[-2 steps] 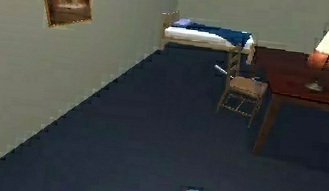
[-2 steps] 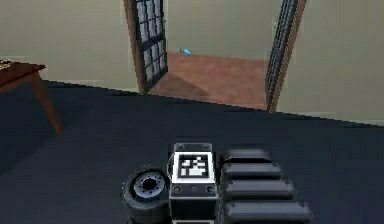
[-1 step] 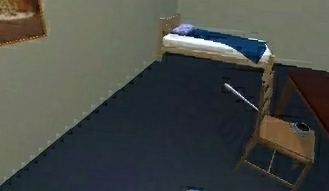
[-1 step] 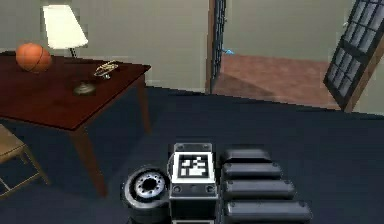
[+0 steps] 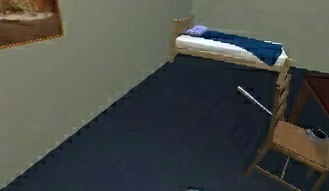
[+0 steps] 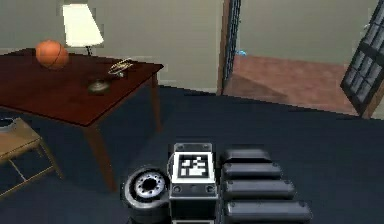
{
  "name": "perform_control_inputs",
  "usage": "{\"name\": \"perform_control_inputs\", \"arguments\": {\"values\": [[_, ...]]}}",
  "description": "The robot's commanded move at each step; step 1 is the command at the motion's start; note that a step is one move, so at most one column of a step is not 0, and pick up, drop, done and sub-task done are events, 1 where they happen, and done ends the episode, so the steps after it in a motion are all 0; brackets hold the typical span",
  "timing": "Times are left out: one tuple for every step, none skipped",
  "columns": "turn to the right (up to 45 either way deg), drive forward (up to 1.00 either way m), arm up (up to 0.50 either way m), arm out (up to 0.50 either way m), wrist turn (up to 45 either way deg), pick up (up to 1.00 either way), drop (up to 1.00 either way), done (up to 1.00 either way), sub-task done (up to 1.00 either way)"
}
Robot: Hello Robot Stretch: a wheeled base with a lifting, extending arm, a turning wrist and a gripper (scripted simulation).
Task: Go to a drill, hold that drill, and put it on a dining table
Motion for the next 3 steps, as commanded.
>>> {"name": "perform_control_inputs", "arguments": {"values": [[0.0,1.00,0.00,0.00,0.0,0.00,0.00,0.00,0.00],[-3.0,0.00,0.00,0.00,0.0,0.00,0.00,0.00,0.00],[0.0,0.30,0.00,0.00,0.0,0.00,0.00,0.00,0.00]]}}
